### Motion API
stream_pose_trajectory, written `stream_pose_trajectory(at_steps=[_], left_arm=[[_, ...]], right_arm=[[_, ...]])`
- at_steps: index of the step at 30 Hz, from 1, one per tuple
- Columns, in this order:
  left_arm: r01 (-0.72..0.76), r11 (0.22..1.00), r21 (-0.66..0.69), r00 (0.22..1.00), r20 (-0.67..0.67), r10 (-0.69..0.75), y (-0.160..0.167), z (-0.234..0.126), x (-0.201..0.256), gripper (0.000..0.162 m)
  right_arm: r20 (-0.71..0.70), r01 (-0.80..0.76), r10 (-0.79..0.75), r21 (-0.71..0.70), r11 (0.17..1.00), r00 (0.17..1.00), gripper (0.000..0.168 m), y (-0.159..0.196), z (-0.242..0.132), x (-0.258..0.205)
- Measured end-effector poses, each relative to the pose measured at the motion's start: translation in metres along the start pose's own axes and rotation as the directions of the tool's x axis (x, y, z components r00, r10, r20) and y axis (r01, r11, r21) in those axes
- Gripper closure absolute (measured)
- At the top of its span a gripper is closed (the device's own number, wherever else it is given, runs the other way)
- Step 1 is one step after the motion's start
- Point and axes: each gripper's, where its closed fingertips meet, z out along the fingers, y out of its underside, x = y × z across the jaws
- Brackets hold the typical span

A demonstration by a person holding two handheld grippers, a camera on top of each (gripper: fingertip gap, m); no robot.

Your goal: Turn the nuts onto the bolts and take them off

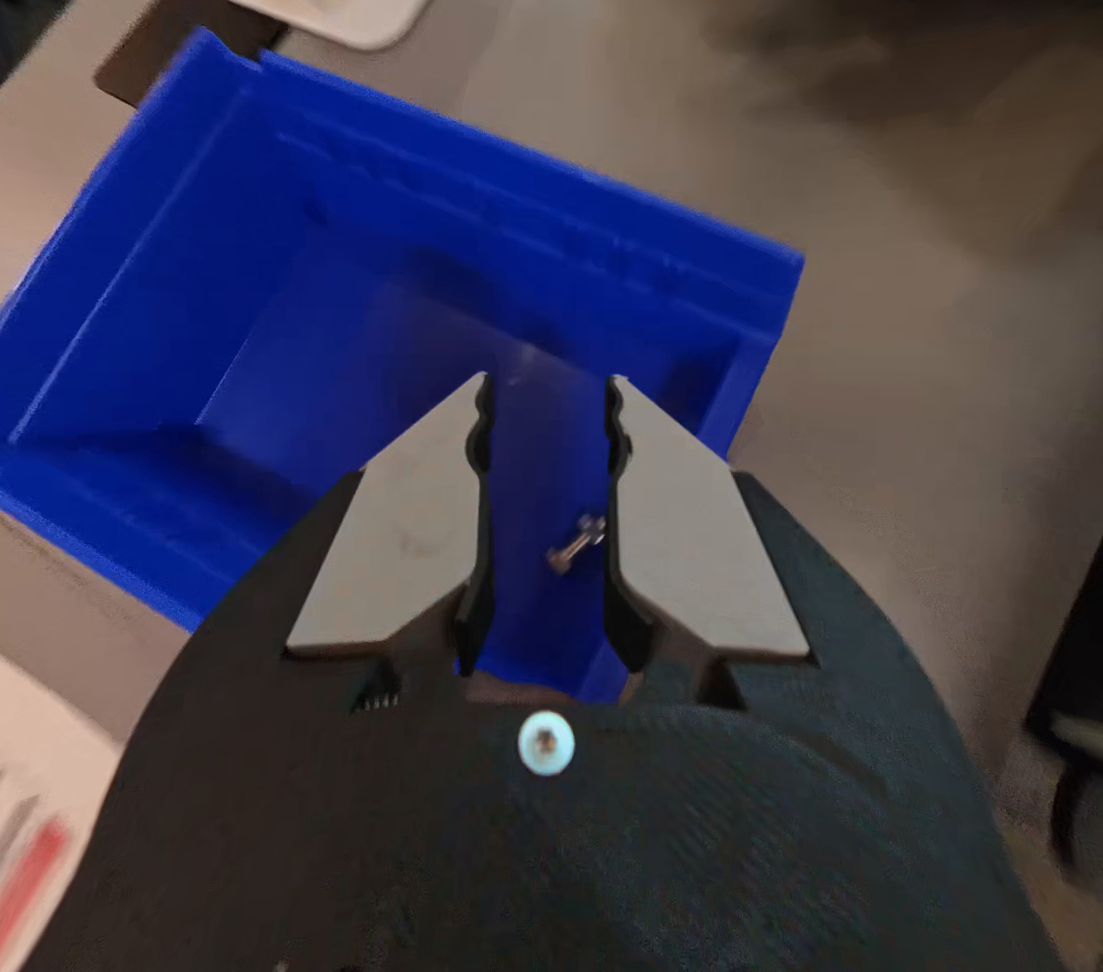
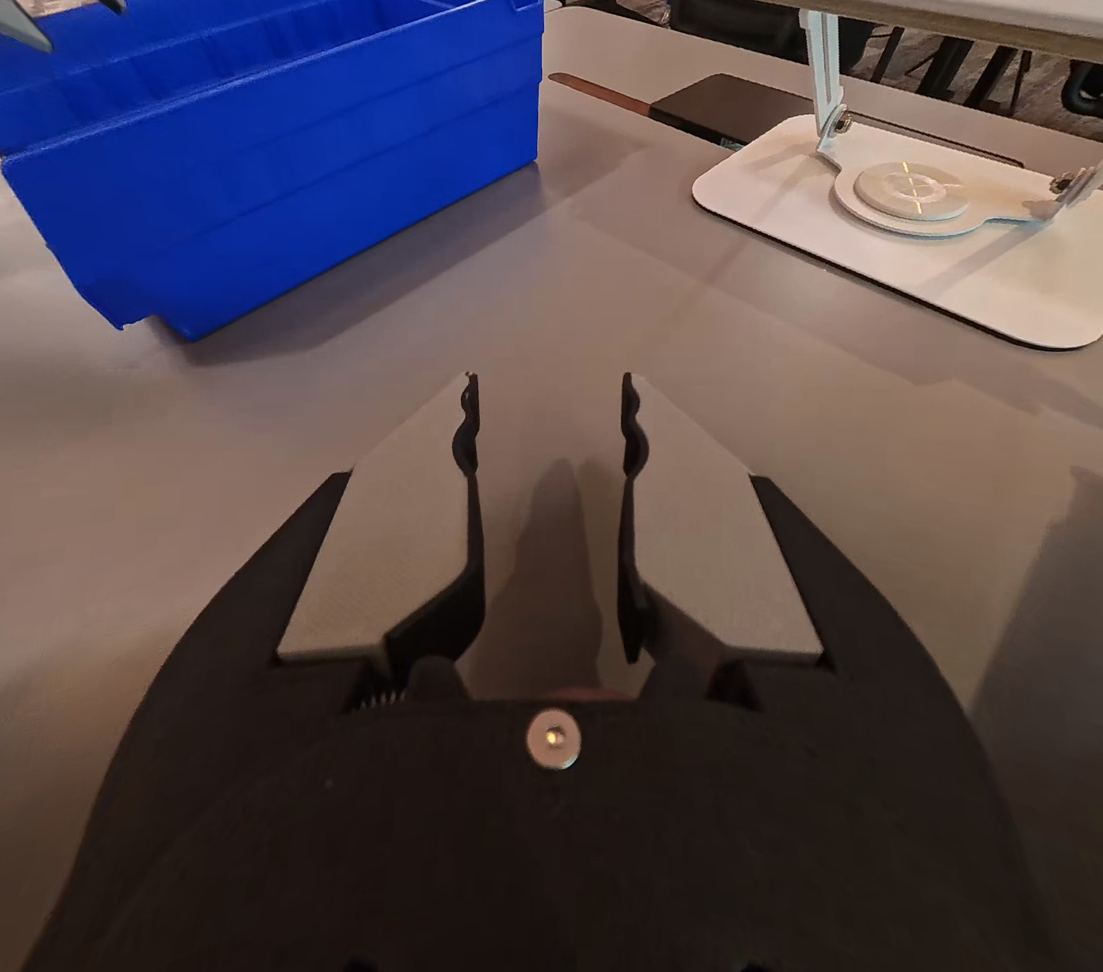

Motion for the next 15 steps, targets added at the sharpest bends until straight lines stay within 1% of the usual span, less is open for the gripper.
stream_pose_trajectory(at_steps=[1, 3, 4, 6, 7, 9, 10, 11, 12, 15], left_arm=[[-0.074, 0.993, -0.097, 0.997, -0.003, 0.074, 0.007, 0.004, -0.003, 0.128], [-0.215, 0.935, -0.282, 0.977, -0.066, 0.205, 0.027, 0.014, -0.006, 0.126], [-0.293, 0.887, -0.357, 0.956, -0.114, 0.270, 0.041, 0.019, -0.007, 0.124], [-0.431, 0.779, -0.454, 0.902, -0.213, 0.375, 0.069, 0.029, -0.007, 0.123], [-0.464, 0.749, -0.473, 0.886, -0.250, 0.391, 0.079, 0.033, -0.005, 0.123], [-0.485, 0.707, -0.514, 0.874, -0.315, 0.369, 0.095, 0.036, 0.003, 0.122], [-0.495, 0.684, -0.536, 0.867, -0.361, 0.344, 0.102, 0.033, 0.009, 0.130], [-0.500, 0.671, -0.547, 0.863, -0.381, 0.333, 0.104, 0.031, 0.012, 0.125], [-0.502, 0.657, -0.563, 0.863, -0.378, 0.336, 0.104, 0.029, 0.010, 0.123], [-0.486, 0.614, -0.622, 0.872, -0.389, 0.296, 0.110, 0.023, 0.008, 0.126]], right_arm=[[0.007, -0.002, 0.002, 0.002, 1.000, 1.000, 0.124, 0.000, 0.000, -0.001], [0.027, -0.012, 0.012, -0.002, 1.000, 1.000, 0.124, 0.000, 0.000, -0.004], [0.035, -0.018, 0.018, -0.002, 1.000, 0.999, 0.123, 0.000, -0.001, -0.005], [0.049, -0.025, 0.025, 0.005, 1.000, 0.998, 0.124, 0.000, -0.002, -0.008], [0.057, -0.031, 0.030, 0.012, 0.999, 0.998, 0.125, -0.001, -0.003, -0.010], [0.072, -0.043, 0.041, 0.031, 0.999, 0.997, 0.126, -0.003, -0.005, -0.013], [0.077, -0.048, 0.045, 0.038, 0.998, 0.996, 0.126, -0.004, -0.006, -0.014], [0.082, -0.053, 0.049, 0.042, 0.998, 0.995, 0.126, -0.005, -0.006, -0.016], [0.087, -0.056, 0.052, 0.045, 0.997, 0.995, 0.127, -0.005, -0.007, -0.017], [0.094, -0.058, 0.053, 0.052, 0.997, 0.994, 0.127, -0.006, -0.007, -0.018]])
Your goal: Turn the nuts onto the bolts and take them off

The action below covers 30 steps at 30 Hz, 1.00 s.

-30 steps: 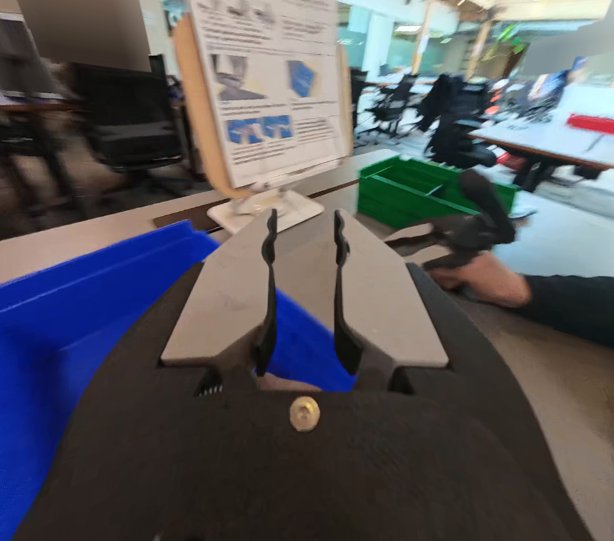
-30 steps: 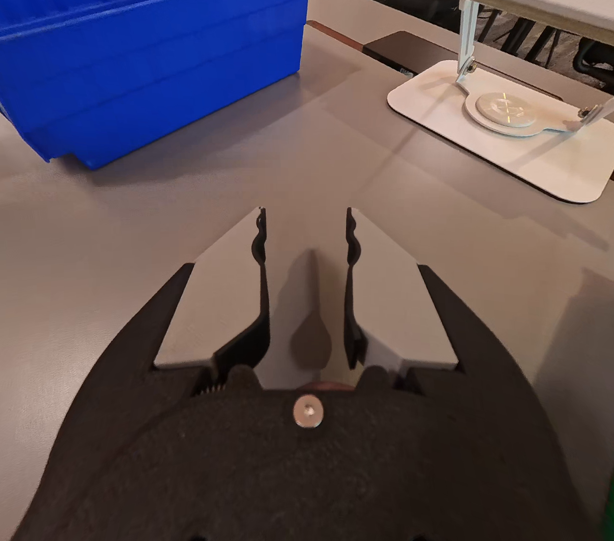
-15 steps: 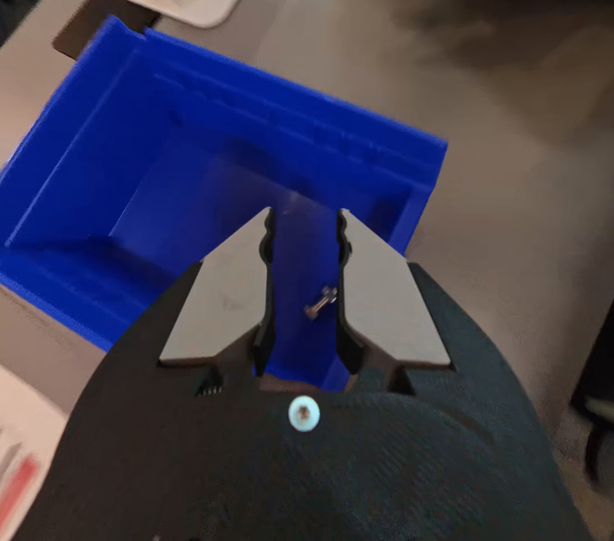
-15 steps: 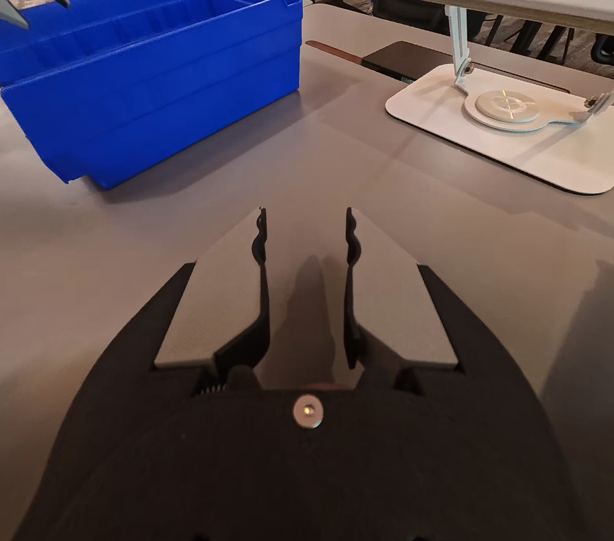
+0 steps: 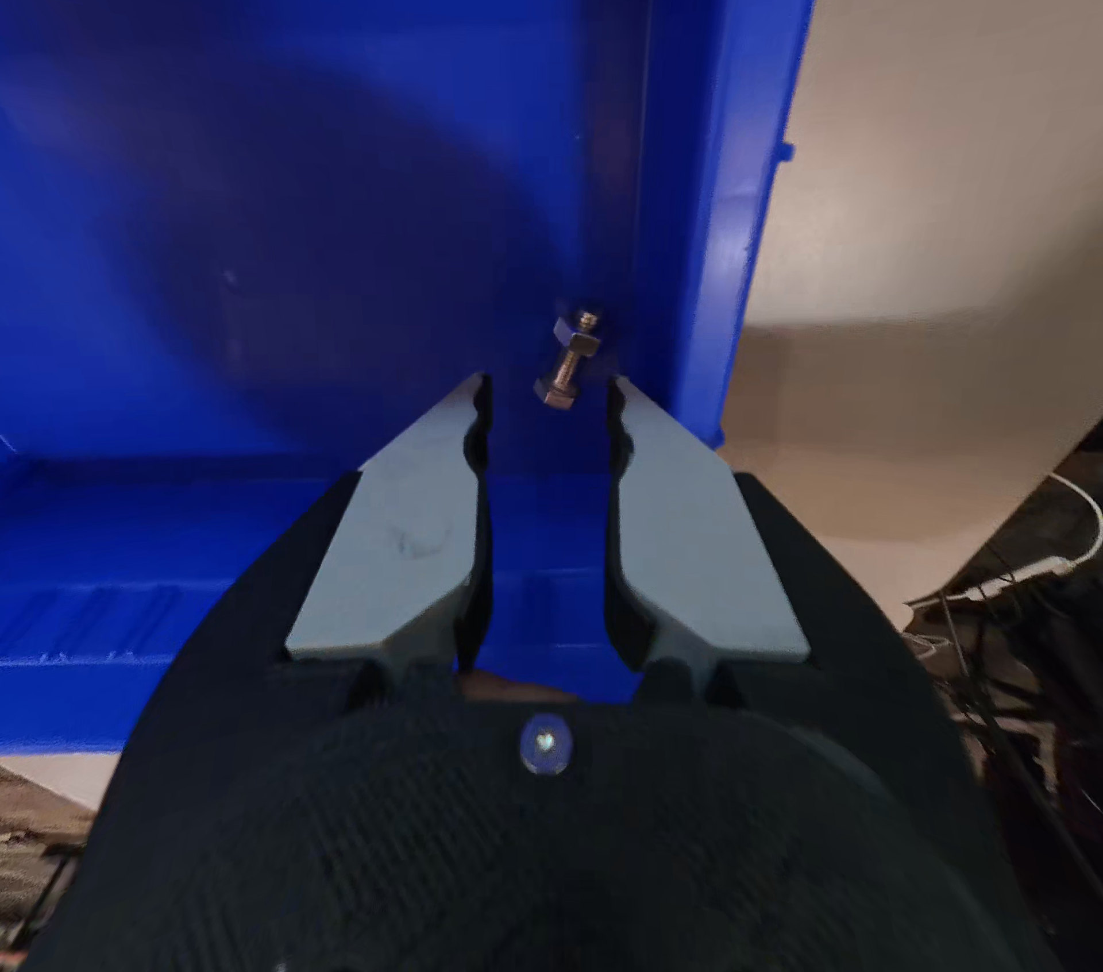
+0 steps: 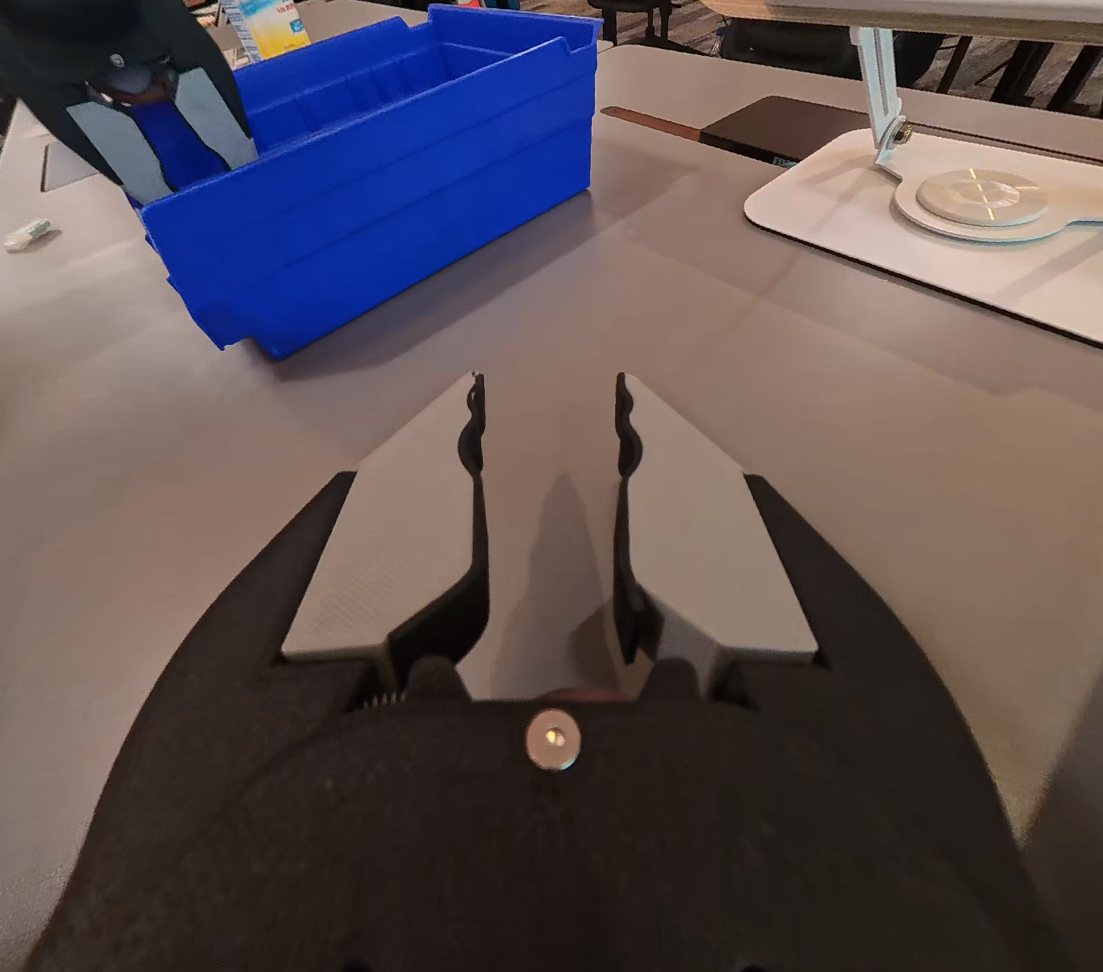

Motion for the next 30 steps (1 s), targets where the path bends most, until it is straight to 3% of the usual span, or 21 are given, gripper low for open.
stream_pose_trajectory(at_steps=[4, 7, 9, 14, 18, 20, 22, 24, 26, 28, 30], left_arm=[[0.016, 0.999, -0.052, 0.998, -0.052, -0.019, 0.004, 0.017, 0.000, 0.126], [0.016, 1.000, 0.011, 1.000, -0.018, -0.016, -0.009, 0.018, -0.006, 0.135], [0.003, 1.000, 0.024, 0.998, 0.068, -0.005, -0.009, 0.019, -0.017, 0.153], [0.051, 0.994, 0.100, 0.955, 0.286, -0.078, -0.012, 0.010, -0.044, 0.154], [0.135, 0.934, 0.330, 0.864, 0.422, -0.274, -0.028, -0.035, -0.065, 0.154], [0.158, 0.839, 0.521, 0.762, 0.476, -0.439, -0.041, -0.077, -0.078, 0.155], [0.147, 0.649, 0.747, 0.678, 0.402, -0.616, -0.067, -0.123, -0.080, 0.155], [0.101, 0.436, 0.894, 0.705, 0.245, -0.666, -0.111, -0.156, -0.061, 0.155], [0.062, 0.281, 0.958, 0.762, 0.137, -0.633, -0.159, -0.175, -0.038, 0.155], [0.053, 0.164, 0.985, 0.818, 0.052, -0.573, -0.204, -0.183, -0.019, 0.156], [0.043, 0.095, 0.995, 0.849, 0.014, -0.528, -0.240, -0.184, -0.007, 0.156]], right_arm=[[-0.006, -0.006, 0.006, 0.022, 1.000, 1.000, 0.128, -0.004, -0.002, 0.002], [-0.024, -0.002, 0.003, 0.037, 0.999, 1.000, 0.129, -0.007, -0.005, 0.007], [-0.037, 0.008, -0.006, 0.052, 0.999, 0.999, 0.129, -0.011, -0.008, 0.010], [-0.037, 0.019, -0.017, 0.062, 0.998, 0.999, 0.130, -0.013, -0.009, 0.010], [-0.025, 0.053, -0.052, 0.055, 0.997, 0.998, 0.130, -0.012, -0.008, 0.004], [-0.023, 0.075, -0.074, 0.067, 0.995, 0.997, 0.129, -0.016, -0.010, 0.000], [-0.010, 0.099, -0.098, 0.084, 0.992, 0.995, 0.129, -0.020, -0.011, -0.006], [0.024, 0.124, -0.127, 0.105, 0.987, 0.992, 0.129, -0.025, -0.012, -0.016], [0.076, 0.147, -0.159, 0.136, 0.980, 0.984, 0.129, -0.030, -0.015, -0.029], [0.135, 0.151, -0.174, 0.165, 0.975, 0.975, 0.129, -0.035, -0.019, -0.042], [0.162, 0.148, -0.179, 0.189, 0.971, 0.970, 0.129, -0.041, -0.026, -0.048]])
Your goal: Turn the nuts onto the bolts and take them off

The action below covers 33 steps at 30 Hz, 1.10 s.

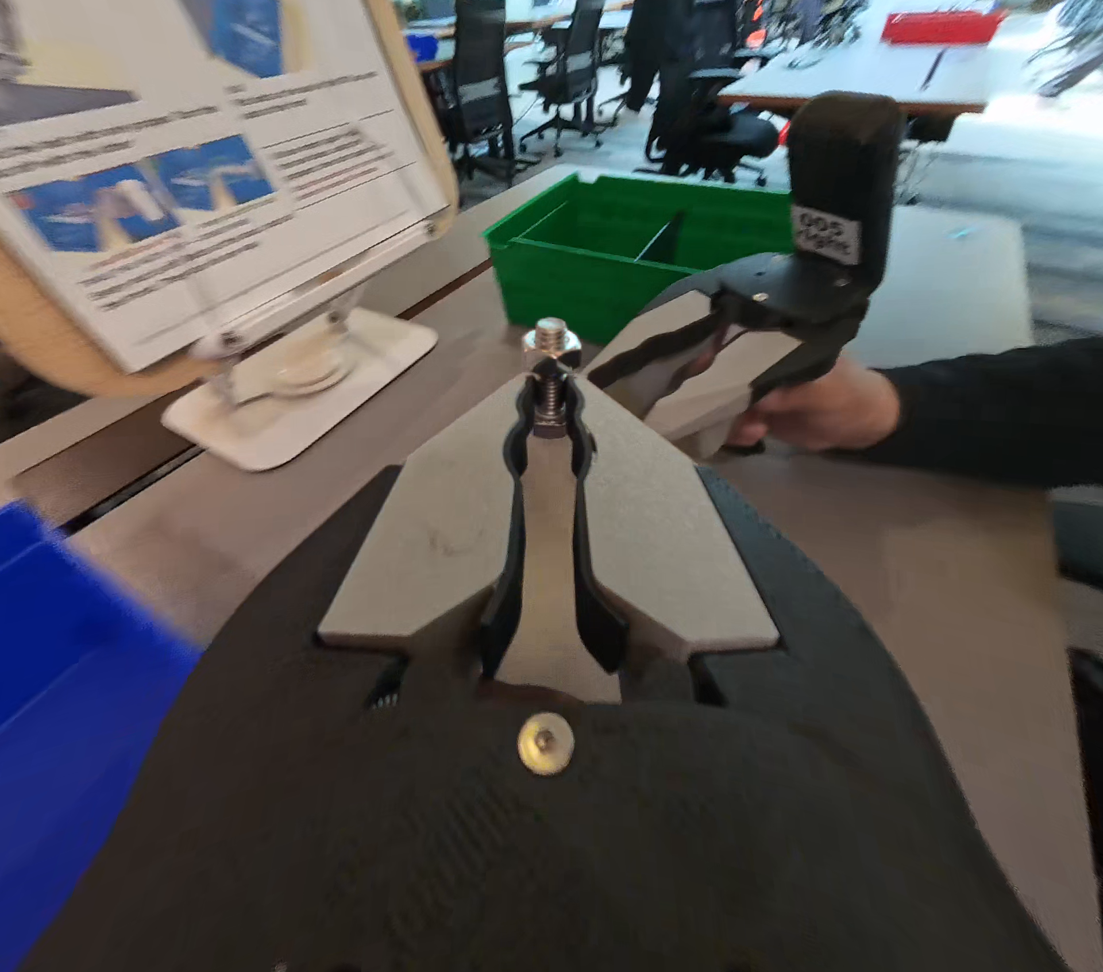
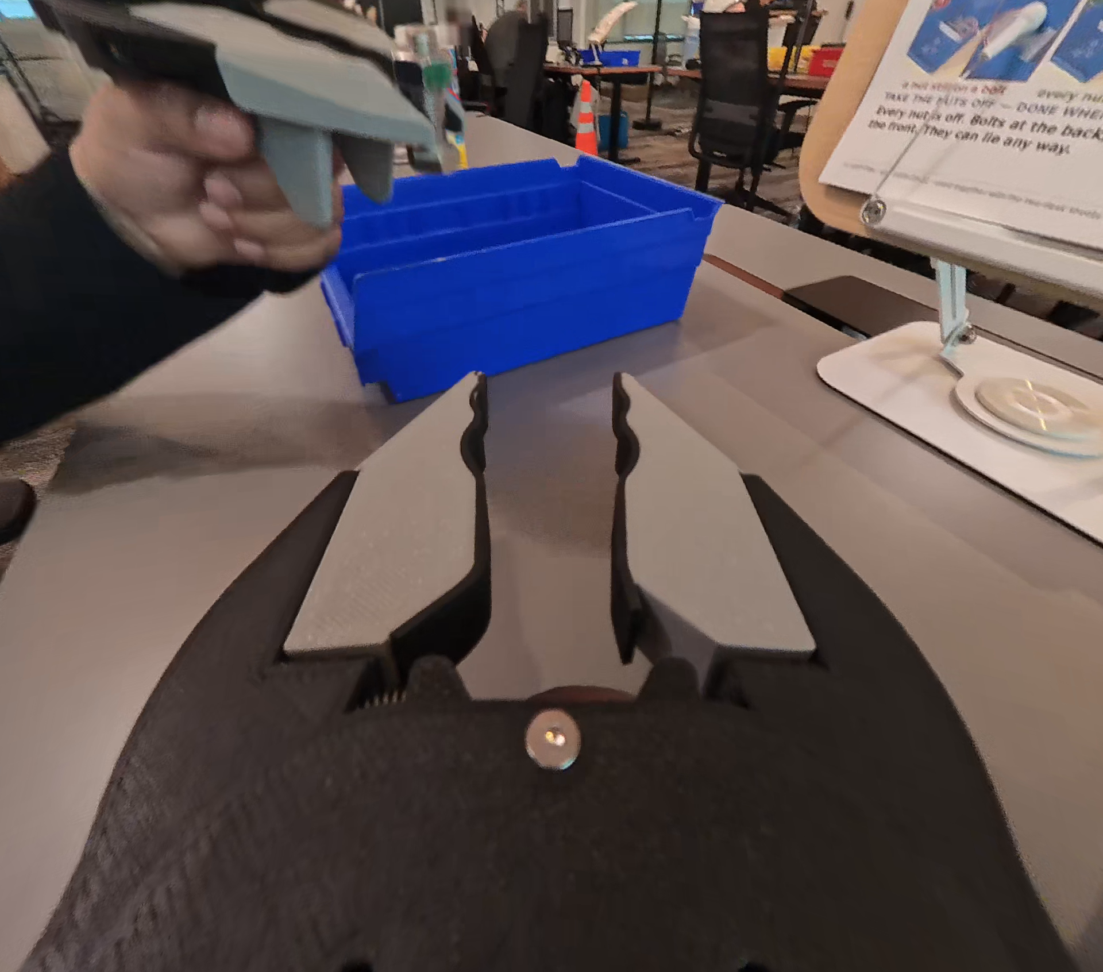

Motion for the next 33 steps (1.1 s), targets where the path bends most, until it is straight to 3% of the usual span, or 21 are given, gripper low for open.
stream_pose_trajectory(at_steps=[8, 12, 27, 33], left_arm=[[0.070, 0.997, 0.042, 0.997, 0.022, -0.071, 0.035, 0.059, 0.029, 0.156], [0.027, 1.000, 0.011, 0.997, 0.068, -0.028, 0.054, 0.060, 0.020, 0.155], [-0.059, 0.998, -0.028, 0.996, 0.058, 0.060, 0.058, 0.062, 0.032, 0.156], [-0.065, 0.995, -0.076, 0.994, 0.079, 0.071, 0.067, 0.066, 0.033, 0.155]], right_arm=[[0.075, -0.010, 0.008, 0.027, 1.000, 0.997, 0.124, -0.021, -0.021, 0.001], [0.082, -0.019, 0.017, 0.013, 1.000, 0.996, 0.130, -0.021, -0.024, 0.005], [0.184, -0.230, 0.230, -0.023, 0.973, 0.956, 0.145, -0.008, -0.008, -0.006], [0.159, -0.192, 0.200, -0.063, 0.979, 0.967, 0.153, 0.001, -0.005, -0.006]])
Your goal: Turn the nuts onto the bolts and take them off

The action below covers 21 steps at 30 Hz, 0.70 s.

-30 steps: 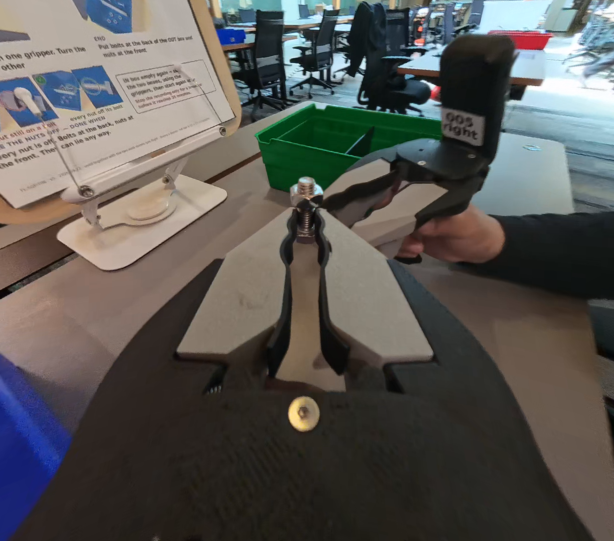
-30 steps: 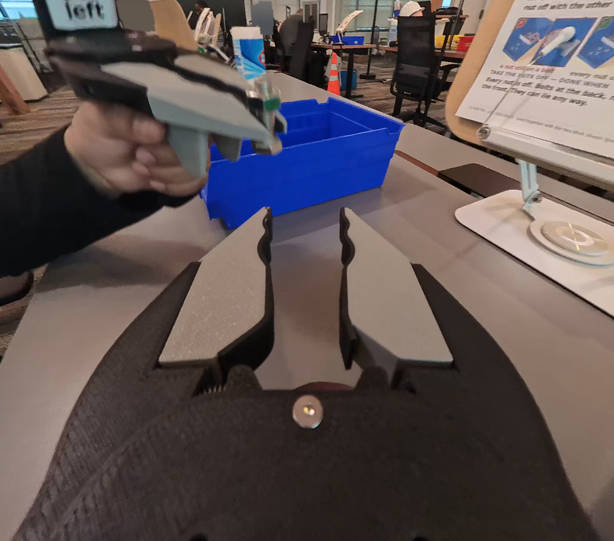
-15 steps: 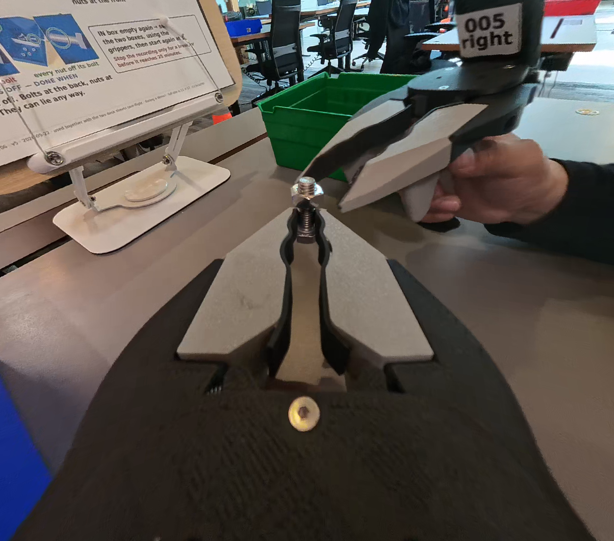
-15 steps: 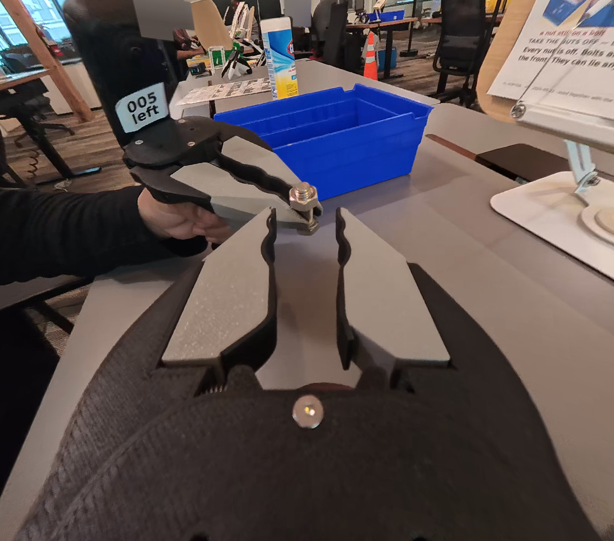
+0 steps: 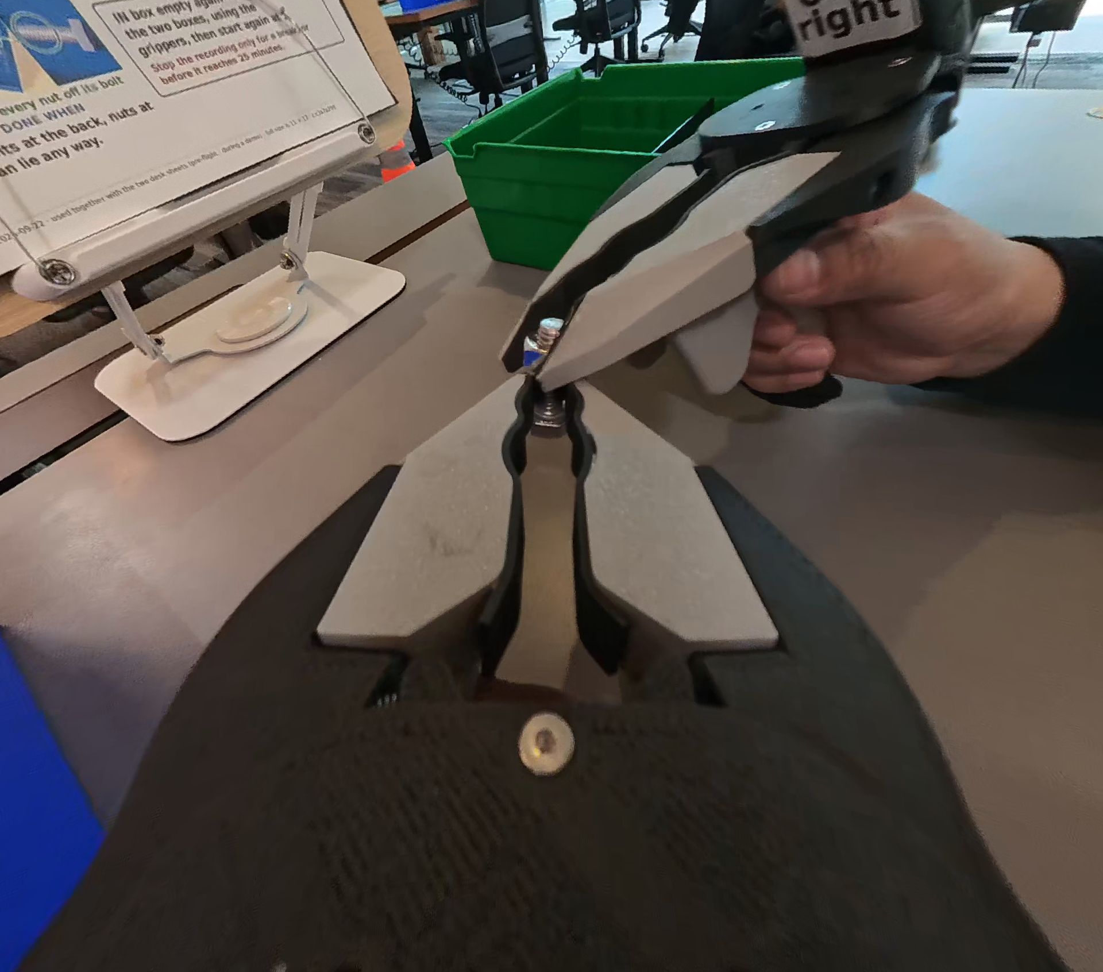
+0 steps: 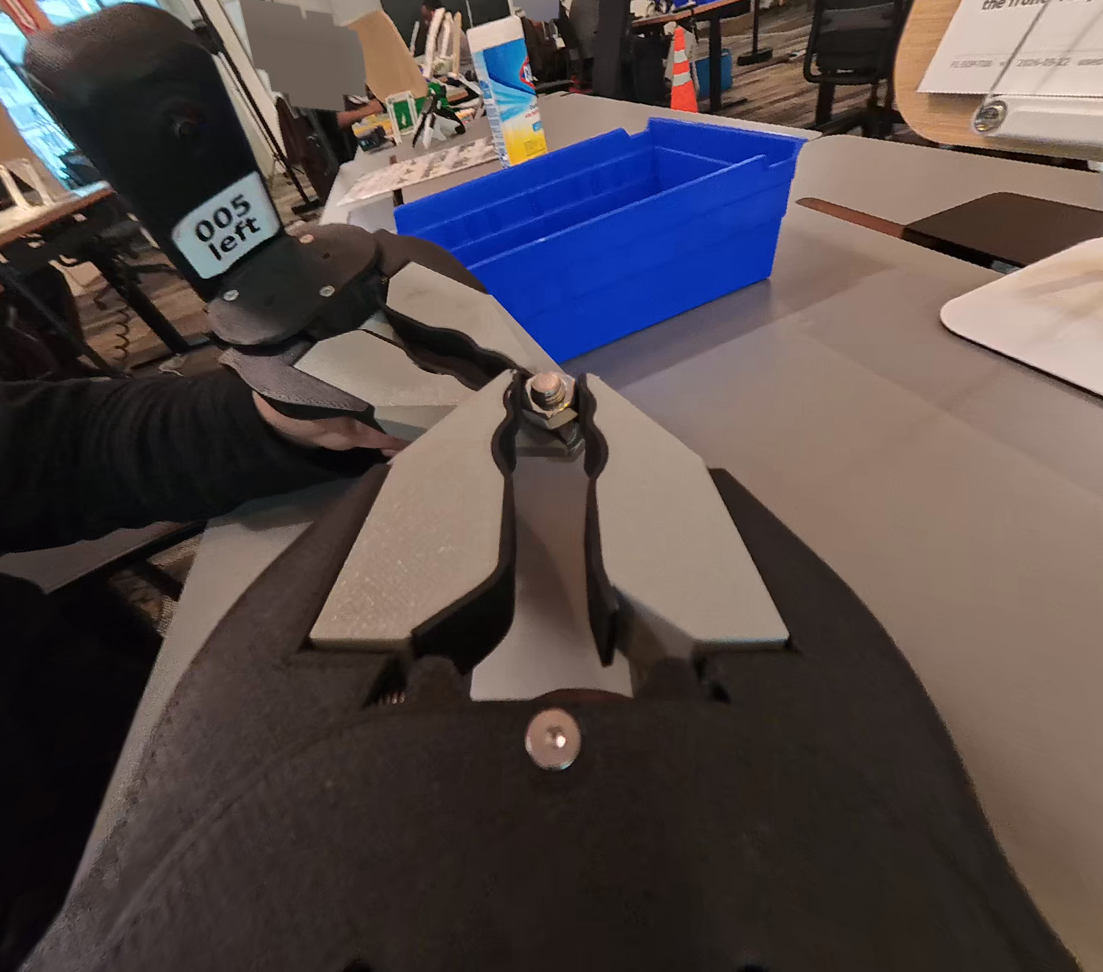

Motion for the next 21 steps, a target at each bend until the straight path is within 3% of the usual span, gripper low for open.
stream_pose_trajectory(at_steps=[4, 8, 21], left_arm=[[0.008, 1.000, -0.013, 0.999, 0.051, -0.008, 0.006, 0.004, -0.006, 0.154], [0.022, 0.999, -0.049, 0.995, 0.096, -0.018, 0.015, 0.007, -0.012, 0.140], [0.022, 0.996, -0.085, 0.996, 0.086, -0.015, 0.021, 0.009, -0.009, 0.132]], right_arm=[[-0.075, 0.019, -0.021, -0.024, 1.000, 0.997, 0.153, 0.004, 0.002, 0.007], [-0.090, -0.002, -0.002, -0.048, 0.999, 0.996, 0.153, 0.009, 0.002, 0.012], [-0.107, -0.051, 0.050, -0.005, 0.999, 0.993, 0.153, 0.005, -0.002, 0.021]])
